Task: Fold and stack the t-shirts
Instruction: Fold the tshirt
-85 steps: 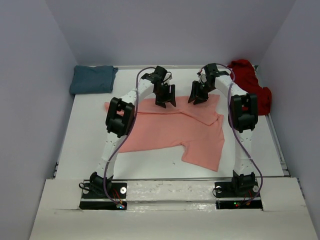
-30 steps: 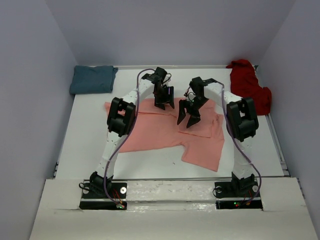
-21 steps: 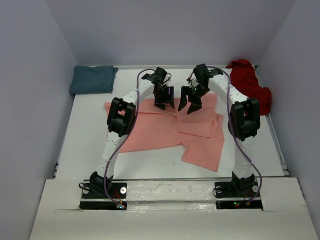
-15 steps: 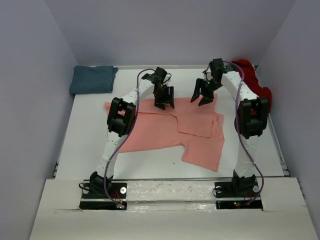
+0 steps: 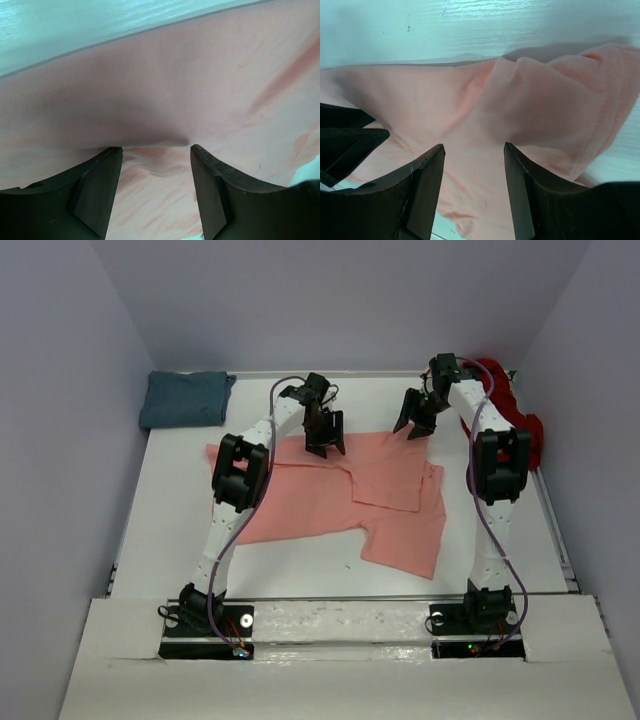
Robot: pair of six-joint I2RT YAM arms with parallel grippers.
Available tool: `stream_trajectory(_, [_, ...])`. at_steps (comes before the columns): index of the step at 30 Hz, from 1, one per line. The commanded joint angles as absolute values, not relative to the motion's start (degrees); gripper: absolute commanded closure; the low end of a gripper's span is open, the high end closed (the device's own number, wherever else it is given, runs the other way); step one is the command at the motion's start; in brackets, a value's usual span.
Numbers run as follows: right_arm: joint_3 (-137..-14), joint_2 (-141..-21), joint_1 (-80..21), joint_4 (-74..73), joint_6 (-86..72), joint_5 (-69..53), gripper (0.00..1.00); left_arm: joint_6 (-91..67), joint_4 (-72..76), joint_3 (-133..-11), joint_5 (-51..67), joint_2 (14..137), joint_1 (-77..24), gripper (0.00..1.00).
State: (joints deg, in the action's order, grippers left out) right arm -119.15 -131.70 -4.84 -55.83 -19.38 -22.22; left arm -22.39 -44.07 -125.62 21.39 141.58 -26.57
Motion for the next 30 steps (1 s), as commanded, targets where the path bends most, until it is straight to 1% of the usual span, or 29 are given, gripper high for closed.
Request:
stream_trajectory(1, [-122.61, -131.48, -2.64, -54.49, -18.99, -19.52, 0.44, -21.09, -46.05, -124.46, 18.55, 137.46, -25.40, 0.30])
stream_trajectory(9, [-119.36, -129.11, 1.22, -54.32, -17.93, -17.93, 0.45, -21.00, -45.97, -124.45, 18.46, 137.37, -25.05, 0.30])
stream_trajectory(12, [-118.48, -128.50, 1.23, -54.49, -17.75, -17.75, 0.46, -21.09, -46.05, -124.89, 18.72, 137.81, -24.96, 0.30])
stream_trajectory(20, [-115.40, -128.41, 1.76, -54.05, -18.02, -19.86, 0.51, -21.09, -46.05, -125.07, 18.81, 138.16, -24.87, 0.30])
stream_trajectory(25, [-110.32, -126.66, 1.76, -51.95, -18.90, -21.44, 0.52, -21.27, -45.97, -125.24, 19.07, 138.43, -24.70, 0.30])
stream_trajectory(30, [-107.93, -125.51, 1.76, -50.80, -19.42, -22.59, 0.52, -21.27, -45.79, -125.42, 19.34, 138.78, -24.61, 0.30])
